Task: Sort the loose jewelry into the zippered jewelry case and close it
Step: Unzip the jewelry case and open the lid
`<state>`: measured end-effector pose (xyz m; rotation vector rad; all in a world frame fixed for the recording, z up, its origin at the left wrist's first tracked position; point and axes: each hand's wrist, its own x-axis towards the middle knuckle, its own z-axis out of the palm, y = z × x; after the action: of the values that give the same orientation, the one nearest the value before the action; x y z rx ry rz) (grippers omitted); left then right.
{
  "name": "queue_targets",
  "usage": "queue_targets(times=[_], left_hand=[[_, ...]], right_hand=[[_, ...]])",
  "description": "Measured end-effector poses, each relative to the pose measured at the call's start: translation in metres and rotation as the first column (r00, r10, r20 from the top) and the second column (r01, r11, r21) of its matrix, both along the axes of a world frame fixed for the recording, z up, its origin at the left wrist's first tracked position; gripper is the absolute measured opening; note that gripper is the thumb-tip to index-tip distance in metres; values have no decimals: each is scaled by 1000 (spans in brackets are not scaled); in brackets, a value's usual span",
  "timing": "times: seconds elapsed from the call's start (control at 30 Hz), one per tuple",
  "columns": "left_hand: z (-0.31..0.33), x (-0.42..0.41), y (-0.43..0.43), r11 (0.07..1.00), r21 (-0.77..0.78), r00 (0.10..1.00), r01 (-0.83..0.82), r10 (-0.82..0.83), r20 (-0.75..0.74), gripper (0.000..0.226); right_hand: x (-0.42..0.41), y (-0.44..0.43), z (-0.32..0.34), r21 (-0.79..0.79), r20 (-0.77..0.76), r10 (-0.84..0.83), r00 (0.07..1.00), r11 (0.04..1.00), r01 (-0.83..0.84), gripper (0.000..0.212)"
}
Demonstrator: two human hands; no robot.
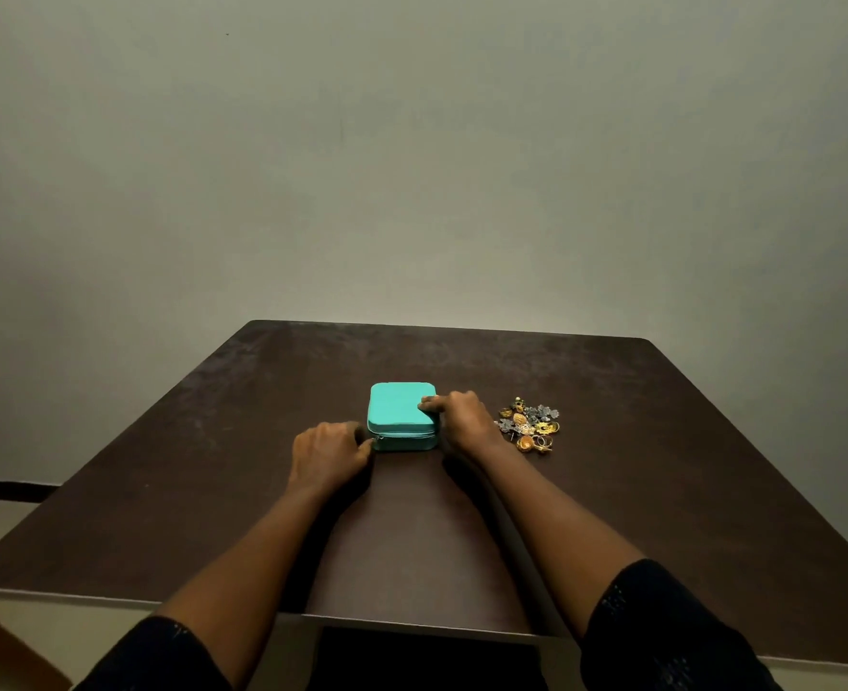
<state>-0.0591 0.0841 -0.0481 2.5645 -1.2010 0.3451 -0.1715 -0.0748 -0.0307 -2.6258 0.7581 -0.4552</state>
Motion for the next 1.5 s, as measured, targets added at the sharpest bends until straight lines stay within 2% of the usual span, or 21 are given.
queue_targets(times=[0.13, 0.33, 0.5, 0.7, 0.87, 1.17, 1.33, 1.4, 1.5], left_hand=[[2, 25, 4, 999, -1, 999, 48, -48, -24, 30], [8, 44, -4, 1000, 21, 1000, 17, -17, -25, 30], [11, 62, -22, 999, 52, 1000, 9, -7, -26, 30], [15, 80, -46, 996, 91, 999, 24, -19, -49, 30], [13, 94, -66, 993, 70, 973, 99, -82, -214, 26], [14, 99, -92, 973, 83, 955, 217, -195, -223, 22], [9, 104, -90, 971, 71, 932, 229, -198, -302, 26], [11, 104, -90, 969, 30, 904, 245, -217, -368, 34], [21, 93, -86, 953, -155, 843, 260, -303, -446, 40]], right_hand=[[4, -2, -4, -28, 27, -23, 999, 999, 23, 39], [5, -6, -10, -60, 82, -33, 996, 997, 38, 36], [11, -14, -17, -12, 149, -50, 988, 999, 52, 33], [8, -16, -20, -4, 216, 17, 976, 1000, -17, 33], [6, -21, -23, 62, 276, 39, 961, 996, -58, 28], [5, -21, -23, 115, 313, 48, 949, 989, -88, 23], [3, -20, -26, 139, 322, 47, 946, 986, -96, 25], [4, -21, -27, 148, 323, 43, 946, 984, -95, 27], [4, -16, -25, 208, 330, -24, 944, 977, -48, 40]])
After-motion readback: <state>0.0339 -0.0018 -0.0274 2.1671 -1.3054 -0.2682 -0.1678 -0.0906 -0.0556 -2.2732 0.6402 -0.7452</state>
